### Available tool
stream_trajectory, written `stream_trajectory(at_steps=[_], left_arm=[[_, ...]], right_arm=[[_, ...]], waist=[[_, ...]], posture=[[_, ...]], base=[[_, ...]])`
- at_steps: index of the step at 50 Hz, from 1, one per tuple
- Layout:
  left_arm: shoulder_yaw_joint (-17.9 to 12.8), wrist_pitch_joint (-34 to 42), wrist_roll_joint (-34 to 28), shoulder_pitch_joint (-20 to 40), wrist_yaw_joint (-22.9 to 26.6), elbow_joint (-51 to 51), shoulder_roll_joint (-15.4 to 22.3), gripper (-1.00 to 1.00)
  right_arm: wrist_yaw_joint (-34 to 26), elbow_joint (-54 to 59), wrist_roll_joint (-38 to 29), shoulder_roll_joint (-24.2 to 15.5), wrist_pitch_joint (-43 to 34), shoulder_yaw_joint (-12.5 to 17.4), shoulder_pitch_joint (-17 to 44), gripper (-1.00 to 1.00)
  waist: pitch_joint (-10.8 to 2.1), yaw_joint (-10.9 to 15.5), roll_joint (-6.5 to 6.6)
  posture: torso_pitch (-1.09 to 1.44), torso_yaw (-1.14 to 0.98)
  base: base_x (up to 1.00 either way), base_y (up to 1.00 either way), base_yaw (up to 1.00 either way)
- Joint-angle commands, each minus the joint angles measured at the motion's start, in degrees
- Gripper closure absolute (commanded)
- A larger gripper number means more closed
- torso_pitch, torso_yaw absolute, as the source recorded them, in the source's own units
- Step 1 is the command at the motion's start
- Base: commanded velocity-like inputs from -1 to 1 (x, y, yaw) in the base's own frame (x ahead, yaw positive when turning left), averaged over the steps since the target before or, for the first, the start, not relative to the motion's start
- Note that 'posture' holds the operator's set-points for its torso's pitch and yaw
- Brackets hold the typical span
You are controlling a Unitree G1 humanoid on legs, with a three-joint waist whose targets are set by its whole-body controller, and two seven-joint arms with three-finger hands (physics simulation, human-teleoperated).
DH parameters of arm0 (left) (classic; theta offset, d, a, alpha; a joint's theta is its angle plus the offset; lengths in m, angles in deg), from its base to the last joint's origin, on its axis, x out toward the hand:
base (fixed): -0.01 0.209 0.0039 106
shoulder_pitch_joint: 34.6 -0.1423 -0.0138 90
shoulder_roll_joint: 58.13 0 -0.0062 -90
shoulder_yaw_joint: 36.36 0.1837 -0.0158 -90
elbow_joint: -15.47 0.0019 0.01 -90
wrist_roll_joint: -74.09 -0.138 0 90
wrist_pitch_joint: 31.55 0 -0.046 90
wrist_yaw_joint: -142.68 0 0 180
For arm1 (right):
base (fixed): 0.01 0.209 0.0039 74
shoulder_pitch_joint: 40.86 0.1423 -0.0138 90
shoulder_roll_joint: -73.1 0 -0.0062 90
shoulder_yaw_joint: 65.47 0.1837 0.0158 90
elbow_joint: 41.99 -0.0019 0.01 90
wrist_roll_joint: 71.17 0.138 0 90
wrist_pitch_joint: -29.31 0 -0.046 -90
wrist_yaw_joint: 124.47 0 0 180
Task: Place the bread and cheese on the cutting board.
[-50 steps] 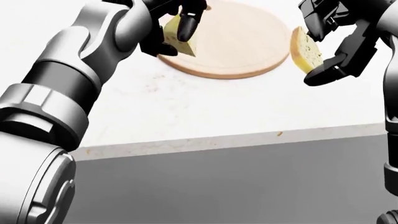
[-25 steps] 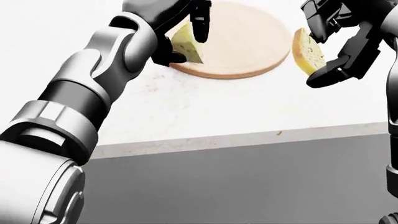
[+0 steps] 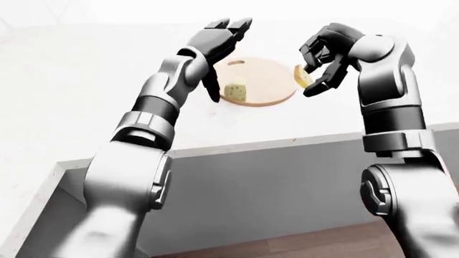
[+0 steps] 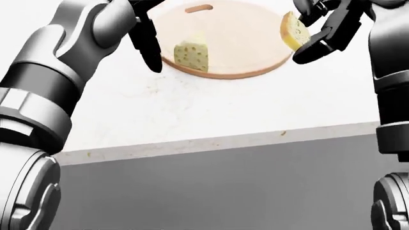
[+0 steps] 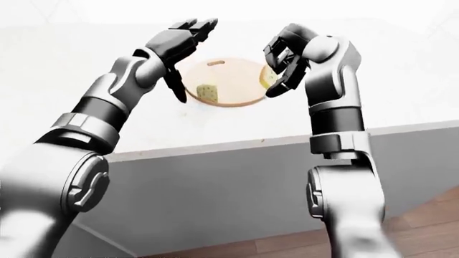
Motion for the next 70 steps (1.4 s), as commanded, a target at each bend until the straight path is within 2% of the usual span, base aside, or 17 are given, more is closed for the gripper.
stream_trajectory(at_steps=[1, 5, 8, 11, 17, 22, 26, 29, 32, 47, 48, 52, 53, 54, 55, 65, 70], left_arm=[[-0.79, -1.21, 2.46, 2.34, 2.58, -3.87, 1.70, -1.00], [-0.95, -1.30, 4.57, -0.32, 6.45, -8.50, 2.85, -1.00], [-1.59, -0.97, 6.92, -3.67, 9.86, -13.40, 3.51, -1.00], [-2.28, 0.07, 9.36, -8.22, 13.56, -20.31, 4.21, -1.00], [-4.87, 7.50, 16.14, -17.79, 24.31, -41.96, 5.16, -1.00], [-5.25, 8.85, 18.24, -19.37, 24.80, -43.83, 7.38, -1.00], [-5.80, 10.79, 20.16, -22.75, 26.76, -49.48, 7.96, -1.00], [-5.68, 10.77, 20.76, -23.56, 26.48, -49.78, 8.37, -1.00], [-5.71, 11.46, 21.31, -24.52, 26.77, -51.24, 8.31, -1.00], [-5.03, 10.78, 20.73, -26.39, 25.75, -51.25, 7.88, -1.00], [-5.06, 10.91, 20.73, -26.40, 25.86, -51.51, 7.85, -1.00], [-5.08, 10.84, 20.75, -26.61, 25.70, -51.51, 7.77, -1.00], [-5.08, 10.80, 20.75, -26.63, 25.68, -51.45, 7.78, -1.00], [-5.09, 10.80, 20.78, -26.59, 25.65, -51.34, 7.77, -1.00], [-5.09, 10.85, 20.80, -26.54, 25.67, -51.38, 7.72, -1.00], [-6.40, 14.69, 23.30, -26.27, 27.85, -56.08, 7.44, -1.00], [-8.75, 24.65, 27.80, -28.68, 31.73, -69.87, 6.90, -1.00]], right_arm=[[4.55, 4.44, -0.60, -0.15, 4.19, -0.11, 5.86, 1.00], [12.77, 21.44, -2.38, 2.20, 9.86, -2.06, 14.04, 1.00], [16.83, 29.32, -3.40, 3.71, 12.11, -2.73, 18.22, 1.00], [19.52, 32.57, -5.02, 5.52, 13.49, -3.85, 20.12, 1.00], [23.31, 35.83, -5.70, 8.67, 14.97, -3.65, 22.39, 1.00], [25.68, 37.72, -6.86, 10.76, 15.74, -3.77, 22.21, 1.00], [30.39, 39.09, -6.76, 11.64, 15.07, -2.49, 22.57, 1.00], [32.47, 39.42, -6.66, 11.85, 14.71, -1.87, 22.53, 1.00], [35.15, 39.90, -8.26, 12.05, 14.70, -2.72, 21.65, 1.00], [40.26, 40.44, -9.18, 12.64, 14.18, -1.21, 18.43, 1.00], [40.30, 40.42, -9.18, 12.72, 14.26, -1.19, 18.32, 0.87], [40.62, 40.44, -9.36, 12.80, 14.61, -1.26, 17.66, 0.09], [40.59, 40.43, -9.38, 12.78, 14.56, -1.25, 17.67, -0.04], [40.58, 40.41, -9.36, 12.73, 14.47, -1.20, 17.73, -0.65], [40.52, 40.40, -9.38, 12.73, 14.35, -1.21, 17.79, -1.00], [39.38, 39.71, -8.51, 11.95, 15.39, -0.96, 18.61, -1.00], [37.72, 36.88, -4.46, 10.87, 18.23, 0.30, 17.90, -1.00]], waist=[[-2.11, 0.00, -0.17], [-2.10, -0.01, 0.22], [-2.16, 0.08, 0.51], [-2.16, 0.19, 0.75], [-1.88, 0.25, 1.19], [-1.72, 0.45, 1.23], [-1.78, 0.58, 1.43], [-1.76, 0.72, 1.45], [-1.74, 0.80, 1.44], [-1.88, 0.83, 1.28], [-1.89, 0.81, 1.28], [-1.91, 0.76, 1.23], [-1.93, 0.76, 1.21], [-1.96, 0.76, 1.19], [-1.99, 0.76, 1.18], [-2.07, 0.80, 1.14], [-1.81, 0.70, 1.11]], posture=[[0.00, 0.00], [0.00, 0.00], [0.00, 0.00], [0.00, 0.00], [0.00, 0.00], [0.00, 0.00], [0.00, 0.00], [0.00, 0.00], [0.00, 0.00], [0.00, 0.00], [0.00, 0.00], [0.00, 0.00], [0.00, 0.00], [0.00, 0.00], [0.00, 0.00], [0.00, 0.00], [0.00, 0.00]], base=[[0.00, 0.00, 0.00], [0.00, 0.00, 0.00], [0.00, 0.00, 0.00], [0.00, 0.00, 0.00], [0.00, 0.00, 0.00], [0.00, 0.00, 0.00], [0.00, 0.00, 0.00], [0.00, 0.00, 0.00], [0.00, 0.00, 0.00], [0.00, 0.00, 0.00], [0.00, 0.00, 0.00], [0.00, 0.00, 0.00], [0.00, 0.00, 0.00], [0.00, 0.00, 0.00], [0.00, 0.00, 0.00], [0.00, 0.00, 0.00], [0.00, 0.00, 0.00]])
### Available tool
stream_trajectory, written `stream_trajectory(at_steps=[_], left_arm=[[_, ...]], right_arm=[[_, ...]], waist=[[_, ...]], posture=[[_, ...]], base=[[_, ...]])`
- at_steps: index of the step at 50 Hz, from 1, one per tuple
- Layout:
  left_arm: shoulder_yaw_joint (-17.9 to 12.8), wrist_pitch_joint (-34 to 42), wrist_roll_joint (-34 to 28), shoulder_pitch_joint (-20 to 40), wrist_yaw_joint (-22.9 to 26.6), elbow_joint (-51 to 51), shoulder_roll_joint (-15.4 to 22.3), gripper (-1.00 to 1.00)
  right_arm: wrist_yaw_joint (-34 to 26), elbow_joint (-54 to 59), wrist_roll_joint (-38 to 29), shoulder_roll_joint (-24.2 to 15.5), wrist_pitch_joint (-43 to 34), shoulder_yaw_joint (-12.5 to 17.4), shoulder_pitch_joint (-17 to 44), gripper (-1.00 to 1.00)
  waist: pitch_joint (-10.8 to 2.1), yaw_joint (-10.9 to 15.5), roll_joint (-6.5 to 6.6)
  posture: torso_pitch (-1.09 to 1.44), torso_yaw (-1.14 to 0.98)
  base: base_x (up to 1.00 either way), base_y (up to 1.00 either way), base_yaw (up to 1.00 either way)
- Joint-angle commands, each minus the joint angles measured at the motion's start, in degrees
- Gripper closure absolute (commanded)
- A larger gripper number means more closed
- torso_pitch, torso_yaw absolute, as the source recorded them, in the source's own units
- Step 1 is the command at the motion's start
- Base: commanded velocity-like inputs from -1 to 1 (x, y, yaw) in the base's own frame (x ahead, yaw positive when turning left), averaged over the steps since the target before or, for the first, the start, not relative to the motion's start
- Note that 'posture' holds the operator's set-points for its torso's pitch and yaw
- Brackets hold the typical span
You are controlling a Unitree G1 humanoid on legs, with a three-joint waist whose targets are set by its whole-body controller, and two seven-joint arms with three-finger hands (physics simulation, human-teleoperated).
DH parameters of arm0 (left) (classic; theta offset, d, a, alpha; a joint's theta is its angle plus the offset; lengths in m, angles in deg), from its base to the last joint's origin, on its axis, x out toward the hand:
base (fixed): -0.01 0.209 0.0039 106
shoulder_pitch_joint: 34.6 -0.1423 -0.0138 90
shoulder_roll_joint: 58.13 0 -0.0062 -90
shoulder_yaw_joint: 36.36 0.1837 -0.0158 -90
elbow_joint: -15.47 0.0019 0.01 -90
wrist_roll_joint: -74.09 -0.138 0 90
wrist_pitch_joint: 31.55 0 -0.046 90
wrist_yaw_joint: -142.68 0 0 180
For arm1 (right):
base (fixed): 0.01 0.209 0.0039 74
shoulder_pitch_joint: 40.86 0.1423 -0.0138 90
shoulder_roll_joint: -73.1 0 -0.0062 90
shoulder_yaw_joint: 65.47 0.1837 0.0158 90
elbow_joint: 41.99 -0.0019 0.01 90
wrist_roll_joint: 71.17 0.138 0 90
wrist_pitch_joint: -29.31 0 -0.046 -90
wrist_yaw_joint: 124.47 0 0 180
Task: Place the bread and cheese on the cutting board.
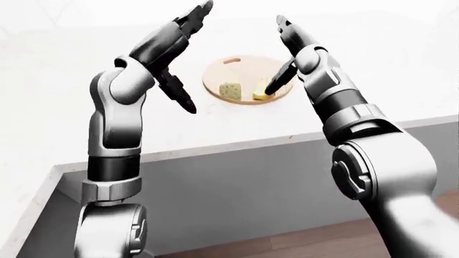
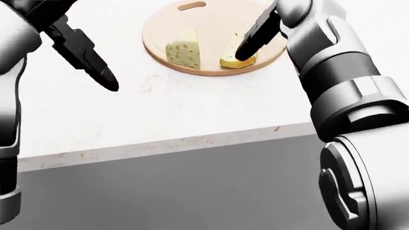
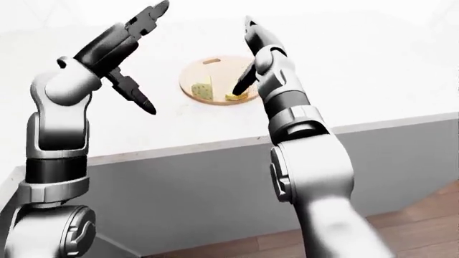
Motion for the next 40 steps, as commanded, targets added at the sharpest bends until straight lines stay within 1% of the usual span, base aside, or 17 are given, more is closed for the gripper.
stream_trajectory(at_steps=[1, 3, 5, 8, 10, 15, 18, 20, 21, 22, 23, 24, 27, 29, 32, 35, 40], left_arm=[[-1.70, 5.72, 3.20, 1.37, 0.31, -7.21, 0.38, -1.00], [-2.71, 11.43, 5.58, 0.43, 0.66, -13.15, -0.18, -1.00], [-2.97, 17.29, 7.78, -0.10, 0.20, -19.31, -0.62, -1.00], [-2.59, 22.88, 9.87, -1.64, -3.04, -26.16, -1.33, -1.00], [-2.10, 29.82, 11.84, -3.90, -2.87, -34.27, -2.40, -1.00], [-0.78, 33.03, 12.83, -11.89, -5.68, -45.02, -2.98, -1.00], [0.06, 37.89, 13.95, -18.11, -6.68, -55.70, -6.14, -1.00], [0.08, 38.33, 14.97, -20.88, -8.73, -59.62, -7.44, -1.00], [-0.22, 38.68, 16.17, -23.20, -9.91, -61.51, -8.57, -1.00], [-0.09, 34.49, 15.72, -26.02, -12.03, -61.62, -8.24, -1.00], [-0.70, 34.15, 17.08, -27.47, -13.09, -62.04, -9.03, -1.00], [-1.73, 30.20, 17.41, -29.21, -15.52, -60.83, -8.88, -1.00], [-5.08, 29.59, 21.90, -30.66, -20.34, -60.69, -8.67, -1.00], [-4.20, 28.26, 22.57, -33.17, -22.23, -62.04, -8.22, -1.00], [-4.01, 27.00, 23.97, -36.22, -24.47, -63.21, -9.45, -1.00], [-3.15, 19.63, 23.77, -40.84, -26.43, -59.70, -10.66, -1.00], [-1.45, 14.87, 23.79, -45.15, -27.48, -58.94, -13.13, -1.00]], right_arm=[[-0.34, -4.08, 2.95, -1.00, 2.51, 0.56, 1.72, -1.00], [-1.74, -8.99, 5.86, -1.57, 2.89, 0.93, -0.32, -1.00], [-4.44, -19.56, 8.98, -1.98, 0.13, 1.17, -3.83, -1.00], [-10.89, -44.09, 11.33, -1.98, -10.91, 0.87, -12.63, -1.00], [-16.21, -61.81, 11.19, -2.16, -19.10, 0.53, -19.20, -1.00], [-21.10, -85.81, 10.13, -0.92, -28.36, -0.09, -29.27, -1.00], [-22.11, -97.91, 9.03, 0.95, -31.28, -0.84, -35.66, -1.00], [-22.36, -104.16, 8.27, 2.66, -32.38, -1.69, -39.68, -1.00], [-22.46, -106.95, 8.69, 3.28, -32.04, -1.58, -41.61, -1.00], [-22.16, -108.91, 9.87, 3.85, -32.35, -0.61, -42.67, -1.00], [-21.73, -110.39, 10.72, 3.83, -32.36, -0.18, -43.71, -1.00], [-21.42, -113.27, 11.81, 4.29, -32.93, 0.14, -45.64, -1.00], [-19.02, -119.83, 14.44, 5.63, -31.66, -0.35, -51.93, -1.00], [-16.92, -120.31, 15.57, 5.88, -29.40, -0.67, -54.37, -1.00], [-13.52, -121.54, 18.78, 7.25, -27.12, -0.12, -57.46, -1.00], [-9.91, -120.27, 20.15, 7.50, -21.42, -0.86, -62.88, -1.00], [-8.15, -119.70, 21.08, 8.36, -18.52, -1.26, -66.44, -1.00]], waist=[[-1.95, 0.02, 0.12], [-1.81, -0.01, 0.06], [-1.68, 0.02, -0.05], [-1.37, 0.21, -0.35], [-1.17, 0.42, -0.56], [-0.67, 0.41, -0.78], [-0.86, 0.29, -0.86], [-0.93, 0.19, -0.86], [-0.92, 0.19, -0.88], [-0.92, 0.18, -0.91], [-0.87, 0.16, -0.88], [-0.93, 0.11, -0.86], [-1.21, 0.32, -0.75], [-1.31, 0.30, -0.61], [-1.46, 0.01, -0.52], [-1.57, 0.07, -0.53], [-2.06, 0.08, -0.45]], posture=[[0.00, 0.00], [0.00, 0.00], [0.00, 0.00], [0.00, 0.00], [0.00, 0.00], [0.00, 0.00], [0.00, 0.00], [0.00, 0.00], [0.00, 0.00], [0.00, 0.00], [0.00, 0.00], [0.00, 0.00], [0.00, 0.00], [0.00, 0.00], [0.00, 0.00], [0.00, 0.00], [0.00, 0.00]], base=[[0.00, 0.00, 0.00], [0.00, 0.00, 0.00], [0.00, 0.00, 0.00], [0.00, 0.00, 0.00], [0.00, 0.00, 0.00], [0.00, 0.00, 0.00], [0.00, 0.00, 0.00], [0.00, 0.00, 0.00], [0.00, 0.00, 0.00], [0.00, 0.00, 0.00], [0.00, 0.00, 0.00], [0.00, 0.00, 0.00], [0.00, 0.00, 0.00], [0.00, 0.00, 0.00], [0.00, 0.00, 0.00], [0.00, 0.00, 0.00], [0.00, 0.00, 0.00]])
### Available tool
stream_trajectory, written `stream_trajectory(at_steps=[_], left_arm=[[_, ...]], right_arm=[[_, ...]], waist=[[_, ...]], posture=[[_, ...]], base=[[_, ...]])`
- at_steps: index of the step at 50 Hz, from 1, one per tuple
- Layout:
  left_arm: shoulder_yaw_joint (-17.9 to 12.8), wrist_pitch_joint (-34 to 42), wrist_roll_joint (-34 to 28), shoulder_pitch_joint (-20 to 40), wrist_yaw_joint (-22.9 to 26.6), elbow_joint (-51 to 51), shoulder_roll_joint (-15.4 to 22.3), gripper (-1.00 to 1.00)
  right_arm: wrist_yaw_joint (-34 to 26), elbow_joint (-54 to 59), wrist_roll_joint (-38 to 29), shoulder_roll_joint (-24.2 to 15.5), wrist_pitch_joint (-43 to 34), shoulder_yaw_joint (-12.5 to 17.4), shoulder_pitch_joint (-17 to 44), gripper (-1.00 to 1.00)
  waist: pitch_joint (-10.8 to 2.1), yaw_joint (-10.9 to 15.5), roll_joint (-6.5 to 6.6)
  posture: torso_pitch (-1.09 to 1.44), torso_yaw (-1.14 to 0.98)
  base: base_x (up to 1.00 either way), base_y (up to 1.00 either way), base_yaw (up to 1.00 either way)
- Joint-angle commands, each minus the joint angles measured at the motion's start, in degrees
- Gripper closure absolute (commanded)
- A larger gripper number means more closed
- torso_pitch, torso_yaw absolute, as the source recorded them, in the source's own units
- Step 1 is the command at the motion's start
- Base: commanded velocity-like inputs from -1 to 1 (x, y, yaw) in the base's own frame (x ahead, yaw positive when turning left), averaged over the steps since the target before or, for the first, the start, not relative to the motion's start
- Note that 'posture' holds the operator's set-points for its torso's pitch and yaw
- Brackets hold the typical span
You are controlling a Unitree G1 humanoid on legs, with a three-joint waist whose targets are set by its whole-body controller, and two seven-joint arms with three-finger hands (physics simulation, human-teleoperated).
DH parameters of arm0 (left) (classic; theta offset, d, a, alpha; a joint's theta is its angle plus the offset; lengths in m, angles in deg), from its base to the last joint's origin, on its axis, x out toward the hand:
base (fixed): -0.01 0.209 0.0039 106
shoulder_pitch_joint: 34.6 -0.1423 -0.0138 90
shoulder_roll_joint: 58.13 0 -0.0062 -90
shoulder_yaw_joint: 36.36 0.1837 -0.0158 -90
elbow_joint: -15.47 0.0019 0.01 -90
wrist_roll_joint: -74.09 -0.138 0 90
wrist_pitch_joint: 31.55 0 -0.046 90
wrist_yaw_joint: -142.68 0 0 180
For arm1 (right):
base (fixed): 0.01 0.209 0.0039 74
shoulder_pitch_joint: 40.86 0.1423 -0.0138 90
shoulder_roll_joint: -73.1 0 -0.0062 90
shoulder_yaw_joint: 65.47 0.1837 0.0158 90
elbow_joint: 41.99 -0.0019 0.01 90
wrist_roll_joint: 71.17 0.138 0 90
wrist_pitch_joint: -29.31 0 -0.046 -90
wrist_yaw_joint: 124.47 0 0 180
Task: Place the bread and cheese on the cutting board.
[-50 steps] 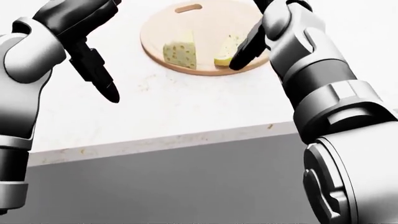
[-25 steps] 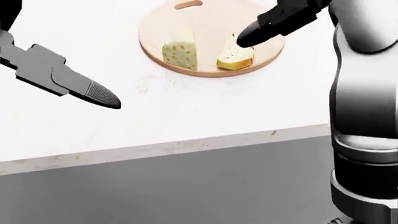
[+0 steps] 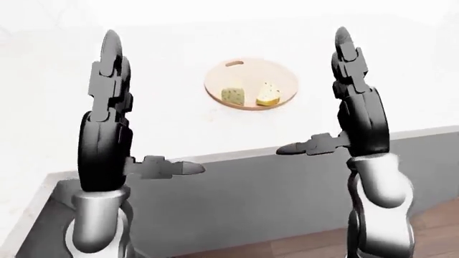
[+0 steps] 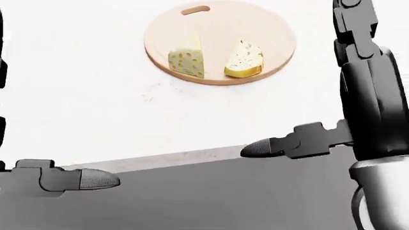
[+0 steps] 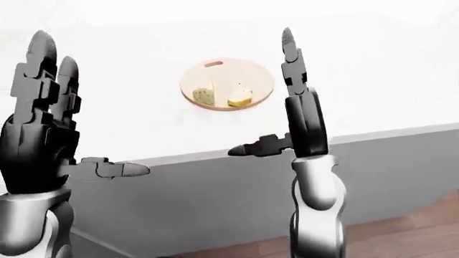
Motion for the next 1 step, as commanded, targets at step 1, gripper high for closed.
stream_trajectory(at_steps=[1], left_arm=[[-0.48, -2.90, 0.56, 0.88, -0.93, -2.26, -0.02, -1.00]], right_arm=[[1.26, -2.23, 0.16, -0.11, 2.41, 0.04, 1.48, -1.00]], waist=[[-1.31, 0.03, 0.00]], posture=[[0.00, 0.00]], base=[[0.00, 0.00, 0.00]])
